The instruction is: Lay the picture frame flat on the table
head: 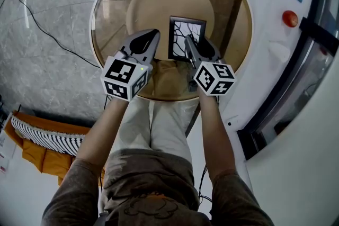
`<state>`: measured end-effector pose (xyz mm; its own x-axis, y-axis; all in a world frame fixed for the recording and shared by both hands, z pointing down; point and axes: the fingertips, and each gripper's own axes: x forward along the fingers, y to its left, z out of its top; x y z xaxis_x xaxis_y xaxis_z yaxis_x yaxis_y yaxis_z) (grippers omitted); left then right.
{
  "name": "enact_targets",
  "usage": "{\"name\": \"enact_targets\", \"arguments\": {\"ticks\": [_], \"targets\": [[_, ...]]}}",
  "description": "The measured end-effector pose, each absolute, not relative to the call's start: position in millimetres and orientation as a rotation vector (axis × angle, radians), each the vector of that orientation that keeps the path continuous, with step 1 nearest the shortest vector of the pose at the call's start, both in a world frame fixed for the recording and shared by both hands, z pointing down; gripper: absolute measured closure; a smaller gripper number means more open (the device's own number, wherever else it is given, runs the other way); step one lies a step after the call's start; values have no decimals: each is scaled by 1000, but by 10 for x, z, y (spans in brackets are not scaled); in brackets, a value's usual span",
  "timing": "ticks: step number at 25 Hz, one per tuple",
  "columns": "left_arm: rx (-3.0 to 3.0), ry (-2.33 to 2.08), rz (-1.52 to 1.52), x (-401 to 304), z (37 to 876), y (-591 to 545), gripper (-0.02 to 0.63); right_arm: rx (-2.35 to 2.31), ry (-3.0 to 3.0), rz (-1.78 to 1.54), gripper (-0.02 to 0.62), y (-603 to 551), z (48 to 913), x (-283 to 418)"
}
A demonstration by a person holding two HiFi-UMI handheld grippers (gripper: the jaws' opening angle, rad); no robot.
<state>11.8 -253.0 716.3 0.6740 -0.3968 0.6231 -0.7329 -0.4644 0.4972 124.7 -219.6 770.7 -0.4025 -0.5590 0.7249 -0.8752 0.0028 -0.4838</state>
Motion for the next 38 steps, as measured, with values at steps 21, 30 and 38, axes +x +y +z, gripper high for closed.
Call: {"name": "enact_targets", "arguments": {"ticks": [21, 30, 38], "targets": [[2096, -858, 554, 111, 7188, -2439, 588, 1495, -1870, 1258, 355, -2045, 7786, 1333], [2095, -859, 547, 102, 7158, -2421, 588, 1539, -1868, 1251, 351, -2023, 7710, 1372], [2102, -852, 549, 71, 6935, -2371, 588, 1596, -1907, 1200, 441, -2089, 7372, 1384]]}}
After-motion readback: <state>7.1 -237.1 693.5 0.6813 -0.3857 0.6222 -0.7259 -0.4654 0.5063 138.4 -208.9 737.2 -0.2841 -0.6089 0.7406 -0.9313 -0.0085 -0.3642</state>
